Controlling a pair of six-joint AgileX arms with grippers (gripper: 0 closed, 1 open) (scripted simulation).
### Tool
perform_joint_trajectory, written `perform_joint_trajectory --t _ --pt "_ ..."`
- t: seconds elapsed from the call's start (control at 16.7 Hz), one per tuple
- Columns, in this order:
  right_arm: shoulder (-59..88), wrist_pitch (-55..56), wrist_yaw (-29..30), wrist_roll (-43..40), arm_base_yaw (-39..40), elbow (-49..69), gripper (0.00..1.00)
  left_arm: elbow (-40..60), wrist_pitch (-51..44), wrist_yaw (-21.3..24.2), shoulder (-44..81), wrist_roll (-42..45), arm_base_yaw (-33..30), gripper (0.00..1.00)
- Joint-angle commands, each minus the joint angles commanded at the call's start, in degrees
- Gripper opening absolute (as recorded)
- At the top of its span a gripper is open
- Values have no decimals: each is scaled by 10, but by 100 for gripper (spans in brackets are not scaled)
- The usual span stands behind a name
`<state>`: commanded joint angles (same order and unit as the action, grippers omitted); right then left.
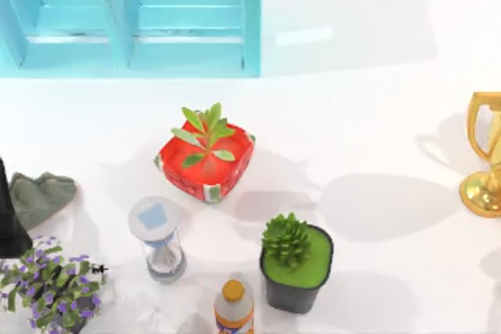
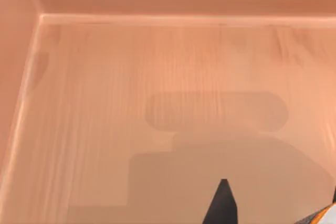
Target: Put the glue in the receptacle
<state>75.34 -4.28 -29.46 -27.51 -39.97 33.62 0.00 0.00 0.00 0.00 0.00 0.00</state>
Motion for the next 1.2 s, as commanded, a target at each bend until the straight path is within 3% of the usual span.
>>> perform_joint_trajectory --t 0.36,0.66,1.2 --pt "62 94 22 26 27 -12 0 0 0 0 0 0 0 100" --pt "67 100 25 28 32 -13 0 0 0 0 0 0 0 100" --pt "67 100 25 28 32 -13 68 0 0 0 0 0 0 100"
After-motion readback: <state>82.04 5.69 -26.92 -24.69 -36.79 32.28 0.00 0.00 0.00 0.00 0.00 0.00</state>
